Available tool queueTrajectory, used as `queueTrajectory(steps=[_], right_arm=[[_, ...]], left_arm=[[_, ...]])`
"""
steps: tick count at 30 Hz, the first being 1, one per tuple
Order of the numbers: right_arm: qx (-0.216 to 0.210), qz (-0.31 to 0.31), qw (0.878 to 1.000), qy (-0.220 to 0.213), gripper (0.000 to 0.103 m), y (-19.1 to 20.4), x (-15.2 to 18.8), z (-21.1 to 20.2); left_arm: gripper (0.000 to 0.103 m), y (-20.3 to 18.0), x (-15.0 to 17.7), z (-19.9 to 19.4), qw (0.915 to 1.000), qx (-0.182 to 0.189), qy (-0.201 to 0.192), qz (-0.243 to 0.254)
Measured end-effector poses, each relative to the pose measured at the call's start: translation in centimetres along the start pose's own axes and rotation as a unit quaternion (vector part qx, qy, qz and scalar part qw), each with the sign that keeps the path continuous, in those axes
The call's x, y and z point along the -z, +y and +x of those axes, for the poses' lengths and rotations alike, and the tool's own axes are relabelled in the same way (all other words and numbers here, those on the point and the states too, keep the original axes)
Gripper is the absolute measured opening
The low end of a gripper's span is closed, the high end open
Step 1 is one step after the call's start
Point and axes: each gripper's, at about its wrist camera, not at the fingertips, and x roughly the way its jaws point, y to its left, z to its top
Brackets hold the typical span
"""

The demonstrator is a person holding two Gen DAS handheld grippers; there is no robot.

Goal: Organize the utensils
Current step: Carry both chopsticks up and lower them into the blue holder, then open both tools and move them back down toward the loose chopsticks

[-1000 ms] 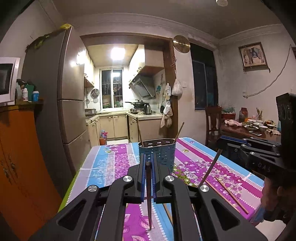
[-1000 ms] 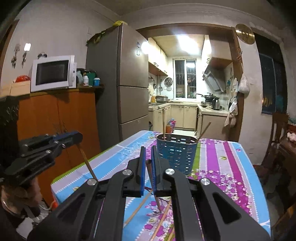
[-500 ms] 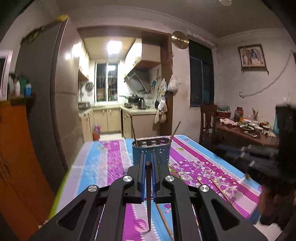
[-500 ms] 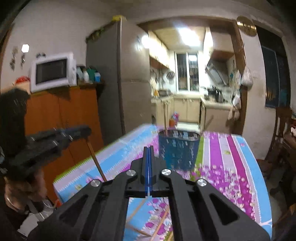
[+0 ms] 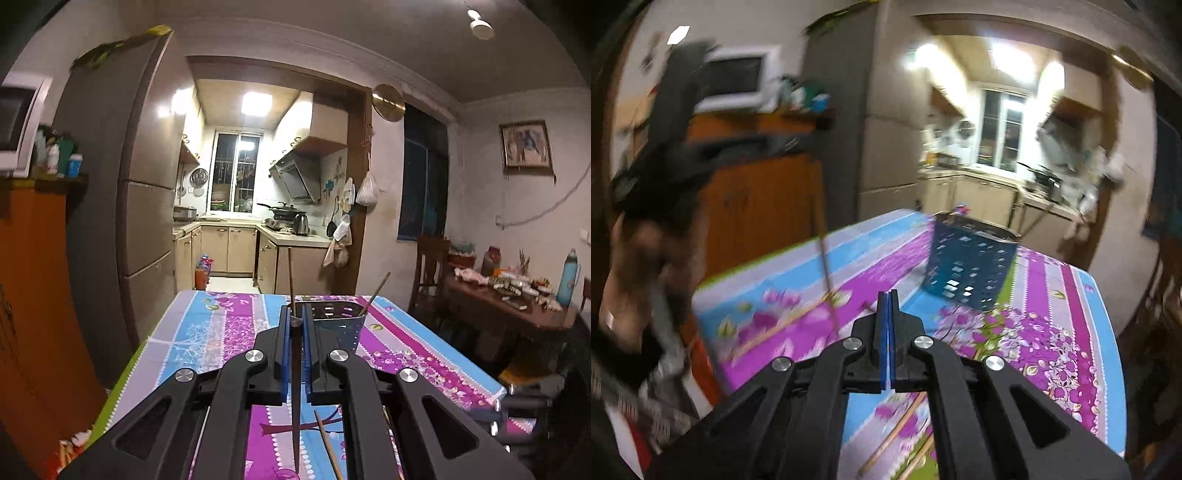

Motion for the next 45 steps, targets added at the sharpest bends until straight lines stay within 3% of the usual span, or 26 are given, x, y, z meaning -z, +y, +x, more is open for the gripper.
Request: queueTrajectory(steps=[2, 6, 10, 17, 21, 24, 31, 34, 35, 36, 45], right_arm=[[0.026, -0.012, 1.000, 0.011, 0.000, -0.2, 0.7, 0.0], [0.060, 0.042, 0.997, 0.031, 0.000, -4.2, 1.0, -0.1], [0.047, 0.072, 0.995, 0.056, 0.000, -5.5, 2.0, -0.1], [-0.011, 0.071, 0.987, 0.147, 0.000, -0.1, 7.9, 1.2], [0.025, 0.050, 0.984, 0.170, 0.007, 2.5, 10.3, 2.1], [0.055, 0.085, 0.980, 0.171, 0.024, 1.7, 11.1, 2.4], [0.057, 0.090, 0.977, 0.184, 0.025, 2.5, 11.6, 3.1], [0.061, 0.102, 0.976, 0.185, 0.022, 2.4, 11.8, 3.2], [0.062, 0.106, 0.975, 0.183, 0.012, 2.4, 11.8, 3.2], [0.064, 0.107, 0.975, 0.183, 0.008, 2.4, 11.8, 3.3], [0.076, 0.123, 0.978, 0.150, 0.006, 1.5, 11.2, 2.1]], left_arm=[[0.007, 0.0, 0.4, -0.3, 1.0000, 0.009, 0.000, -0.002], [0.007, -0.2, 0.5, -1.0, 0.9998, 0.002, -0.007, 0.018], [0.007, -0.4, 0.4, -1.4, 0.9997, 0.006, -0.010, 0.021], [0.008, -1.0, 0.7, -1.3, 0.9992, 0.011, -0.017, 0.035], [0.008, -0.3, 1.1, -1.5, 0.9991, 0.019, -0.023, 0.032], [0.008, -0.4, 1.1, -1.5, 0.9989, 0.022, -0.023, 0.034], [0.007, -0.6, 1.2, -1.8, 0.9982, 0.036, -0.028, 0.039], [0.007, -0.9, 1.3, -2.0, 0.9978, 0.035, -0.029, 0.049], [0.007, -0.9, 1.3, -2.0, 0.9977, 0.034, -0.029, 0.051], [0.007, -1.0, 1.2, -1.9, 0.9976, 0.032, -0.029, 0.054], [0.004, -1.6, 1.1, -2.4, 0.9972, 0.020, -0.041, 0.060]])
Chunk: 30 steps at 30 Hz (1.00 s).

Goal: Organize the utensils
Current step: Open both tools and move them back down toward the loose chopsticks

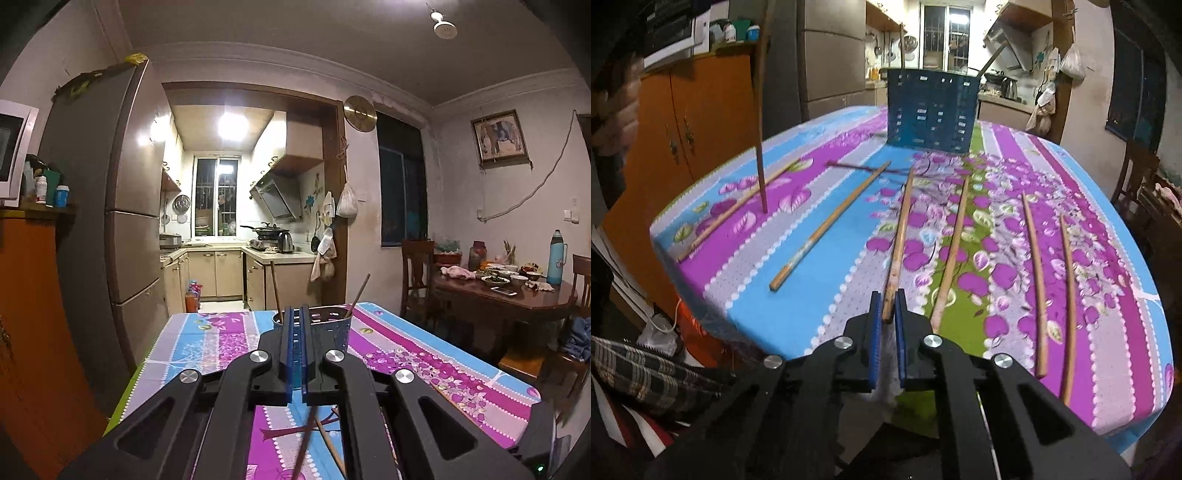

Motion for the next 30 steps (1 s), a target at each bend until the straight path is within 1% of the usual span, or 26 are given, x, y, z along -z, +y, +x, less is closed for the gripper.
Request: queueTrajectory(steps=[4, 7, 8, 11, 15, 16, 20, 22, 24, 26, 28, 29, 30], right_arm=[[0.002, 0.003, 1.000, -0.017, 0.005, -0.4, -0.6, -0.7], [-0.008, 0.019, 0.999, -0.025, 0.005, -1.5, -1.7, -0.4], [-0.011, 0.021, 0.999, -0.025, 0.000, -1.9, -2.2, -0.1], [-0.024, 0.023, 0.999, -0.026, 0.000, -2.6, -3.4, 0.2], [-0.024, 0.010, 1.000, -0.014, 0.000, -3.0, -3.4, 0.8], [-0.024, 0.006, 1.000, -0.015, 0.000, -2.9, -3.4, 0.6], [-0.010, 0.012, 0.999, -0.046, 0.000, -4.4, -3.8, -1.8], [-0.004, 0.020, 0.998, -0.053, 0.000, -5.6, -3.9, -2.8], [0.004, 0.030, 0.998, -0.058, 0.000, -6.8, -3.8, -3.8], [0.005, 0.037, 0.997, -0.061, 0.000, -7.8, -3.5, -4.6], [-0.008, 0.038, 0.997, -0.059, 0.000, -8.1, -3.3, -5.0], [-0.023, 0.023, 0.998, -0.056, 0.000, -7.6, -3.4, -4.9], [-0.029, 0.002, 0.998, -0.057, 0.000, -7.0, -3.5, -4.7]], left_arm=[[0.003, 0.0, -0.1, 0.4, 0.9999, -0.008, 0.002, 0.009], [0.003, 0.2, 0.3, 1.7, 0.9996, -0.013, 0.022, 0.008], [0.003, 0.2, 0.5, 2.0, 0.9995, -0.017, 0.028, 0.005], [0.003, 0.4, 0.9, 1.9, 0.9989, -0.030, 0.035, 0.002], [0.003, 0.4, 1.4, 1.6, 0.9979, -0.046, 0.043, 0.011], [0.003, 0.4, 1.5, 1.5, 0.9976, -0.049, 0.046, 0.016], [0.003, 0.1, 2.0, 0.9, 0.9962, -0.061, 0.053, 0.032], [0.003, -0.1, 2.5, 0.4, 0.9961, -0.056, 0.055, 0.039], [0.003, -0.3, 3.1, 0.1, 0.9947, -0.062, 0.064, 0.052], [0.003, -0.2, 3.7, -0.1, 0.9940, -0.062, 0.073, 0.053], [0.003, 0.0, 4.6, -0.4, 0.9929, -0.065, 0.087, 0.048], [0.003, 0.2, 5.0, -0.6, 0.9927, -0.064, 0.092, 0.046], [0.003, 0.3, 5.4, -0.6, 0.9924, -0.062, 0.099, 0.040]])
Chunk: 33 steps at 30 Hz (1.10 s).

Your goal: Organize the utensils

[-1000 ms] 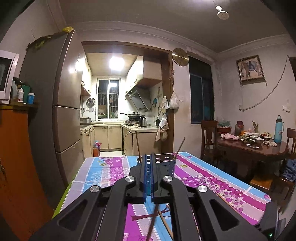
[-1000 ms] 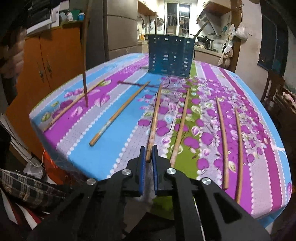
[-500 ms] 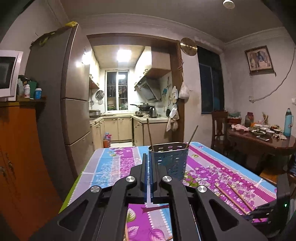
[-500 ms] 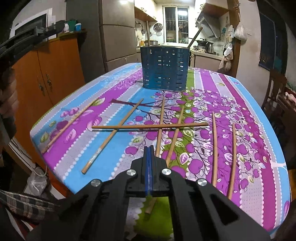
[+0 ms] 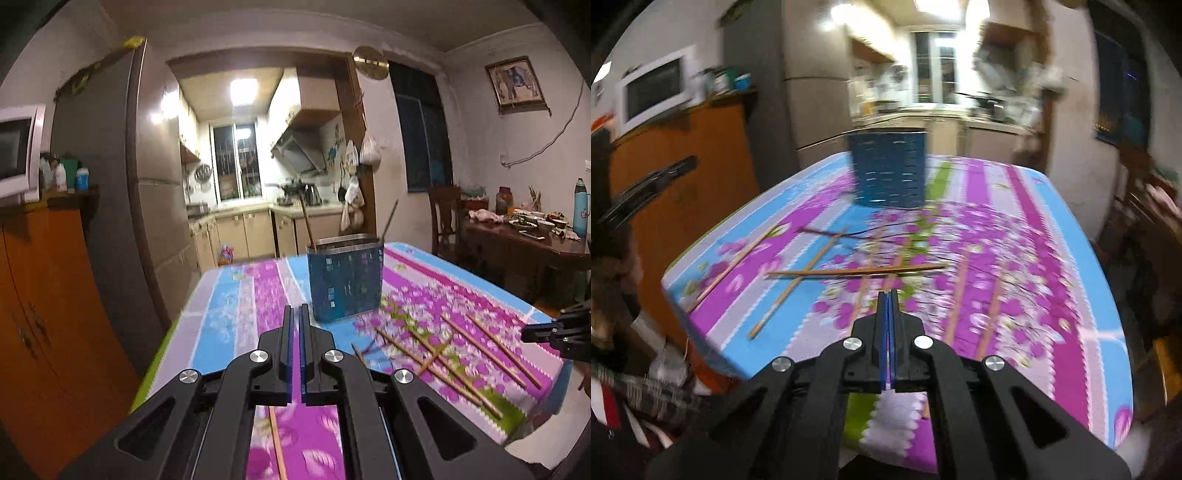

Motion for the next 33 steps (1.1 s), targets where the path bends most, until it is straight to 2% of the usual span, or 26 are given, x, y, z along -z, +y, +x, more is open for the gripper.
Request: queueTrajectory(steps=[1, 2, 3, 4, 5, 8, 9, 11, 12, 13, 16, 17, 19, 22, 23, 27, 33], right_arm=[[-0.003, -0.024, 1.000, -0.001, 0.009, 0.6, -0.3, 0.5], [-0.007, -0.037, 0.999, 0.000, 0.029, 0.9, -0.9, 1.5], [-0.014, -0.036, 0.999, 0.005, 0.038, 0.8, -1.3, 2.2], [-0.026, -0.035, 0.999, 0.015, 0.041, 0.7, -1.7, 3.0], [-0.039, -0.042, 0.998, 0.025, 0.041, 0.7, -2.2, 3.8], [-0.033, -0.055, 0.997, 0.041, 0.041, 0.7, -2.6, 4.9], [-0.040, -0.033, 0.998, 0.045, 0.040, -0.1, -2.6, 5.0], [-0.064, 0.047, 0.995, 0.052, 0.039, -2.5, -2.4, 5.5], [-0.063, 0.077, 0.994, 0.054, 0.039, -3.4, -2.3, 5.9], [-0.061, 0.102, 0.991, 0.057, 0.034, -4.2, -2.2, 6.2], [-0.071, 0.219, 0.971, 0.071, 0.028, -7.4, -1.6, 8.6], [-0.080, 0.269, 0.957, 0.079, 0.024, -8.8, -1.3, 9.6], [-0.093, 0.340, 0.931, 0.092, 0.024, -10.6, -0.8, 11.1], [-0.102, 0.400, 0.904, 0.107, 0.021, -12.0, -0.5, 12.5], [-0.109, 0.423, 0.892, 0.115, 0.020, -12.4, -0.1, 13.1], [-0.111, 0.466, 0.869, 0.125, 0.014, -13.1, 0.4, 14.1], [-0.122, 0.490, 0.855, 0.119, 0.011, -13.7, 0.5, 14.7]], left_arm=[[0.003, 0.0, 0.5, 0.0, 1.0000, 0.002, 0.006, -0.005], [0.003, 0.0, 1.0, 0.0, 0.9998, 0.004, 0.014, -0.010], [0.004, -0.1, 1.3, 0.0, 0.9998, 0.004, 0.018, -0.012], [0.004, -0.1, 1.6, -0.2, 0.9997, 0.002, 0.021, -0.012], [0.004, -0.2, 1.8, -0.4, 0.9997, 0.001, 0.023, -0.010], [0.004, -0.5, 2.3, -1.1, 0.9996, 0.009, 0.025, -0.010], [0.005, -0.6, 2.5, -1.3, 0.9996, 0.009, 0.024, -0.006], [0.015, -0.7, 3.0, -1.6, 0.9997, 0.005, 0.024, 0.001], [0.026, -0.8, 3.2, -1.5, 0.9996, 0.006, 0.026, 0.001], [0.029, -0.8, 3.4, -1.3, 0.9995, 0.010, 0.029, -0.002], [0.029, -1.1, 3.9, -0.6, 0.9991, 0.015, 0.040, 0.001], [0.029, -1.2, 3.9, -0.5, 0.9990, 0.015, 0.041, 0.003], [0.029, -1.4, 3.8, -0.4, 0.9991, 0.021, 0.038, 0.002], [0.029, -1.6, 3.9, -0.4, 0.9990, 0.027, 0.035, 0.001], [0.029, -1.7, 4.0, -0.3, 0.9990, 0.027, 0.036, 0.002], [0.030, -1.5, 4.4, 0.1, 0.9988, 0.026, 0.040, 0.005], [0.030, -0.9, 4.9, 0.7, 0.9986, 0.027, 0.047, 0.001]])
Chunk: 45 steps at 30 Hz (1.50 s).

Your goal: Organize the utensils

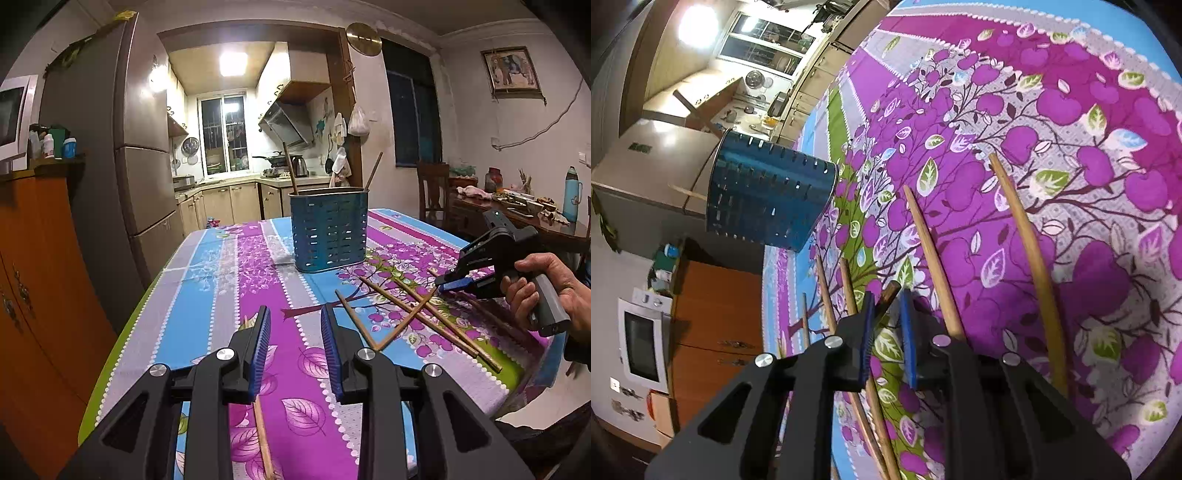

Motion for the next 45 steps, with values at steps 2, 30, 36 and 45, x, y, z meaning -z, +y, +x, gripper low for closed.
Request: queueTrajectory(steps=[2, 30, 36, 45], right_arm=[[-0.003, 0.004, 1.000, -0.002, 0.010, -0.1, -0.3, 0.2], [-0.007, 0.040, 0.999, 0.008, 0.021, 1.8, -2.5, 2.7], [0.000, 0.025, 1.000, 0.003, 0.007, 2.5, -2.1, 2.7], [-0.084, -0.047, 0.995, -0.001, 0.005, 8.9, 0.6, -1.1]], left_arm=[[0.030, -0.1, 0.1, 0.2, 1.0000, 0.000, 0.002, 0.002], [0.038, -2.5, 1.8, 0.2, 0.9983, -0.009, 0.015, 0.055], [0.042, -2.5, 2.1, 0.2, 0.9979, -0.011, 0.015, 0.062], [0.045, -1.9, 1.7, -0.1, 0.9976, -0.013, 0.004, 0.067]])
